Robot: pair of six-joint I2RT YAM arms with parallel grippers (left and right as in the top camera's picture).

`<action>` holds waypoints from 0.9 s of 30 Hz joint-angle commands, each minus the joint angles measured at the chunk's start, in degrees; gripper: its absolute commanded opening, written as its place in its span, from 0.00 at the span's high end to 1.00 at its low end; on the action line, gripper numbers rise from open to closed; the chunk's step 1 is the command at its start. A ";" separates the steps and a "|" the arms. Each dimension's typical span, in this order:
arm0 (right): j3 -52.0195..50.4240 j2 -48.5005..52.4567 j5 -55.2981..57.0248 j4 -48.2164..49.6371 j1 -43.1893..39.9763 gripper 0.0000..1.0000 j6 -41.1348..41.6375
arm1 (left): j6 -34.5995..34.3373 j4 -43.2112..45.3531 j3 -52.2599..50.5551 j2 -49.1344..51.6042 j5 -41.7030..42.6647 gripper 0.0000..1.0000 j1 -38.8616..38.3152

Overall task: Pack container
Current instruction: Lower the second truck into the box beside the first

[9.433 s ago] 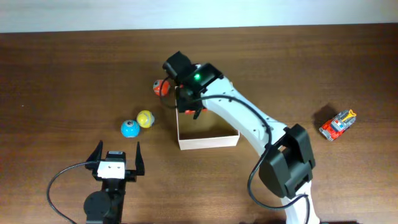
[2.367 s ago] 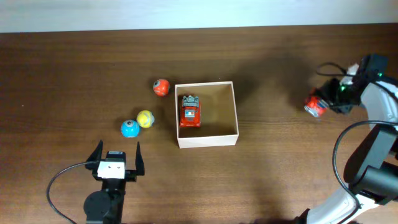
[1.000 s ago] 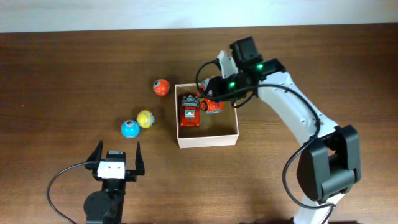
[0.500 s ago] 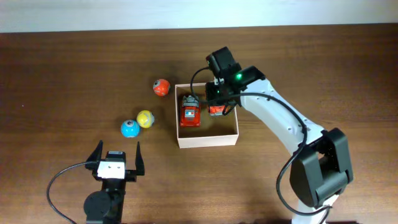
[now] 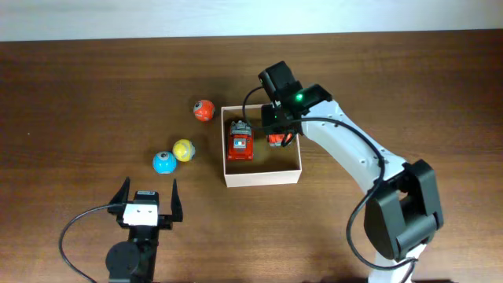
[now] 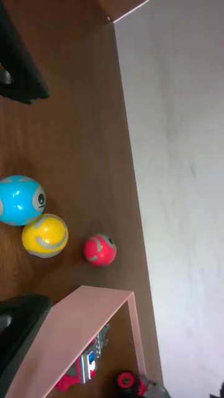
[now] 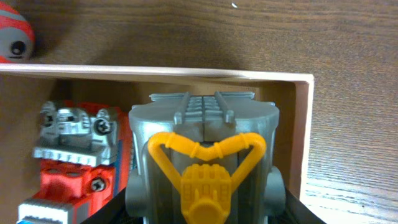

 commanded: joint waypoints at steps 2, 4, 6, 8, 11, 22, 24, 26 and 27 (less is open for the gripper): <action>1.27 1.90 1.29 -0.07 1.11 0.53 0.70 | 0.92 -0.13 -0.24 -0.44 0.66 0.01 0.35; 1.27 1.97 1.29 0.02 1.53 0.53 0.72 | 0.92 -0.13 -0.24 -0.44 0.66 0.01 0.35; 1.27 1.97 1.36 0.09 1.77 0.53 0.72 | 0.92 -0.13 -0.24 -0.44 0.66 0.01 0.35; 1.27 1.97 1.55 0.07 1.81 0.53 0.72 | 0.92 -0.13 -0.24 -0.44 0.66 0.01 0.35; 1.27 1.97 1.55 0.09 1.79 0.53 0.72 | 0.92 -0.13 -0.24 -0.44 0.63 0.01 0.35; 1.25 2.95 2.62 0.22 1.81 0.53 2.93 | 0.92 -0.13 -0.24 -0.44 0.66 0.01 0.35; 1.25 3.17 2.97 0.22 1.81 0.53 3.76 | 0.92 -0.13 -0.24 -0.44 0.66 0.01 0.35; 1.25 3.41 3.13 0.26 1.79 0.53 4.50 | 0.92 -0.13 -0.24 -0.44 0.66 0.01 0.35; 1.25 3.50 3.32 0.26 1.81 0.53 4.98 | 0.92 -0.13 -0.24 -0.44 0.66 0.01 0.35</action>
